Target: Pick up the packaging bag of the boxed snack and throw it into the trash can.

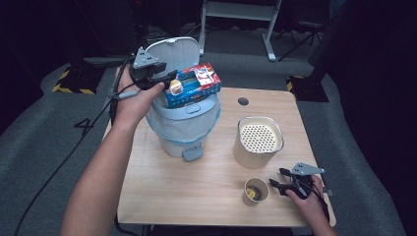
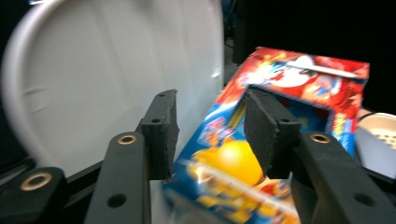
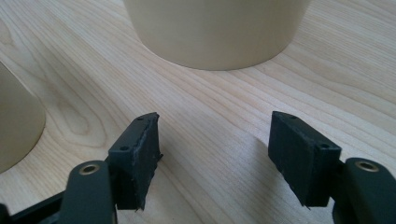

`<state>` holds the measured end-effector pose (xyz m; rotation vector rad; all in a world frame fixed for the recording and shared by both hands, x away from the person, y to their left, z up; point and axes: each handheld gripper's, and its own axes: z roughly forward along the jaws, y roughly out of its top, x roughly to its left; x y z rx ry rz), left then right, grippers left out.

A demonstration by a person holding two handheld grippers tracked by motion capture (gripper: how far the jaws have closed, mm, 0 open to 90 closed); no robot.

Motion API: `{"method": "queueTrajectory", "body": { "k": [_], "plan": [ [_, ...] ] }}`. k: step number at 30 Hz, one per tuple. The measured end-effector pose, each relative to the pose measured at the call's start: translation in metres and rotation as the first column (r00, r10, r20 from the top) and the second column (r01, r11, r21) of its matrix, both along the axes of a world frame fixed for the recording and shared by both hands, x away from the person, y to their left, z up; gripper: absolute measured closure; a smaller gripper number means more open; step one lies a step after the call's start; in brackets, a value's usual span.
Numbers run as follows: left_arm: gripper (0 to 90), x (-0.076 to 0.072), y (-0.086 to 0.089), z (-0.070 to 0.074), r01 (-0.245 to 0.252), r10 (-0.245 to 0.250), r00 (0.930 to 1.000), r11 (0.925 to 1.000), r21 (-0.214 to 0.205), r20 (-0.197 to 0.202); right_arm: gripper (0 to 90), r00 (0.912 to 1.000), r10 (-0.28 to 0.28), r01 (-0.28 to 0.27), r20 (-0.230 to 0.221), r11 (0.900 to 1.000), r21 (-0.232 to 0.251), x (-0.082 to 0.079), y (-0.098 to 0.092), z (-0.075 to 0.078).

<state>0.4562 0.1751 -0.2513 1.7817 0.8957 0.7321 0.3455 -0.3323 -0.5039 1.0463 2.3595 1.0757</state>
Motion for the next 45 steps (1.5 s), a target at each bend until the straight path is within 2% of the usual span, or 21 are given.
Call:
{"method": "queueTrajectory", "body": {
  "k": [6, 8, 9, 10, 12, 16, 19, 24, 25, 28, 29, 30, 31, 32, 34, 36, 40, 41, 42, 43, 45],
  "plan": [
    [57.6, -0.002, 0.014, -0.004, -0.036, 0.036, 0.9991, 0.9993, 0.006, -0.021, 33.7, 1.0000, 0.000, 0.000, 0.000, 1.0000, 0.000, 0.000, 0.000, 0.000],
    [58.9, -0.001, 0.016, -0.006, -0.040, 0.040, 0.9980, 0.9992, 0.003, -0.049, 33.7, 1.0000, 0.000, 0.000, 0.000, 1.0000, 0.000, 0.000, 0.000, 0.000],
    [59.7, -0.001, 0.016, -0.006, -0.040, 0.040, 0.9980, 0.9992, 0.003, -0.049, 33.7, 1.0000, 0.000, 0.000, 0.000, 1.0000, 0.000, 0.000, 0.000, 0.000],
    [60.5, 0.000, 0.014, -0.009, -0.025, 0.025, 0.9967, 0.9997, 0.003, -0.077, 33.7, 1.0000, 0.000, 0.000, 0.000, 1.0000, -0.002, 0.000, 0.000, 0.000],
    [61.7, 0.001, 0.010, -0.011, -0.001, 0.001, 0.9951, 1.0000, -0.002, -0.099, 33.7, 1.0000, 0.000, 0.000, 0.000, 1.0000, 0.000, 0.000, 0.000, 0.000],
    [60.8, 0.001, 0.003, -0.011, 0.000, 0.003, 0.9945, 0.9995, 0.033, -0.105, 33.7, 1.0000, 0.000, 0.000, 0.000, 1.0000, 0.000, 0.000, 0.000, 0.000],
    [61.0, 0.001, 0.001, -0.010, 0.008, -0.007, 0.9926, 0.9999, 0.014, -0.121, 33.7, 1.0000, 0.000, 0.000, 0.000, 1.0000, 0.000, 0.000, 0.000, 0.000],
    [61.6, 0.002, -0.003, -0.012, 0.024, -0.021, 0.9894, 0.9995, 0.019, -0.143, 33.7, 1.0000, 0.000, 0.000, 0.000, 1.0000, 0.000, 0.000, 0.000, 0.000],
    [61.4, 0.004, -0.006, -0.015, 0.023, -0.016, 0.9883, 0.9987, 0.044, -0.151, 33.7, 1.0000, 0.000, 0.000, 0.000, 1.0000, 0.000, 0.000, 0.000, 0.000],
    [60.8, 0.006, -0.009, -0.018, 0.019, -0.007, 0.9862, 0.9974, 0.069, -0.165, 33.7, 1.0000, 0.000, 0.000, 0.000, 1.0000, -0.002, 0.000, 0.000, 0.000],
    [61.0, 0.007, -0.010, -0.019, 0.012, -0.001, 0.9868, 0.9976, 0.069, -0.162, 33.7, 1.0000, 0.000, 0.000, 0.000, 1.0000, 0.000, 0.000, 0.000, 0.000],
    [58.4, 0.007, -0.010, -0.019, -0.002, 0.013, 0.9901, 0.9968, 0.080, -0.140, 33.7, 1.0000, 0.000, 0.000, 0.000, 1.0000, 0.000, 0.000, 0.000, 0.000],
    [52.3, 0.007, -0.010, -0.019, -0.002, 0.013, 0.9901, 0.9968, 0.080, -0.140, 33.7, 1.0000, 0.000, 0.000, 0.000, 1.0000, 0.000, 0.000, 0.000, 0.000],
    [49.0, 0.006, -0.008, -0.017, -0.021, 0.031, 0.9932, 0.9959, 0.088, -0.113, 33.7, 1.0000, 0.000, 0.000, 0.000, 1.0000, 0.000, 0.000, 0.000, 0.000],
    [48.6, 0.004, -0.004, -0.014, -0.020, 0.026, 0.9958, 0.9971, 0.073, -0.088, 33.7, 1.0000, 0.000, 0.000, 0.000, 1.0000, 0.000, 0.000, 0.000, 0.000],
    [48.5, 0.000, -0.002, -0.012, 0.000, 0.004, 0.9964, 0.9992, 0.040, -0.084, 33.7, 1.0000, 0.000, 0.000, 0.000, 1.0000, 0.000, 0.000, 0.000, 0.000],
    [48.0, -0.011, 0.000, -0.009, 0.034, -0.033, 0.9974, 0.9991, 0.024, -0.064, 33.7, 1.0000, 0.000, 0.000, 0.000, 1.0000, -0.002, 0.000, 0.000, 0.000],
    [47.6, -0.015, 0.001, -0.008, 0.057, -0.056, 0.9965, 0.9982, 0.014, -0.061, 33.7, 1.0000, 0.000, 0.000, 0.000, 1.0000, 0.000, 0.000, 0.000, 0.000],
    [46.9, -0.015, 0.001, -0.008, 0.057, -0.056, 0.9965, 0.9982, 0.014, -0.061, 33.7, 1.0000, 0.000, 0.000, 0.000, 1.0000, 0.000, 0.000, 0.000, 0.000],
    [46.6, -0.022, 0.002, -0.007, 0.086, -0.086, 0.9947, 0.9963, -0.005, -0.055, 33.7, 1.0000, 0.000, 0.000, 0.000, 1.0000, -0.001, 0.000, 0.000, 0.000],
    [46.7, -0.031, 0.002, -0.007, 0.121, -0.121, 0.9918, 0.9926, -0.011, -0.042, 33.7, 1.0000, 0.000, 0.000, 0.000, 1.0000, 0.000, 0.000, 0.000, 0.000]
  ]
}}
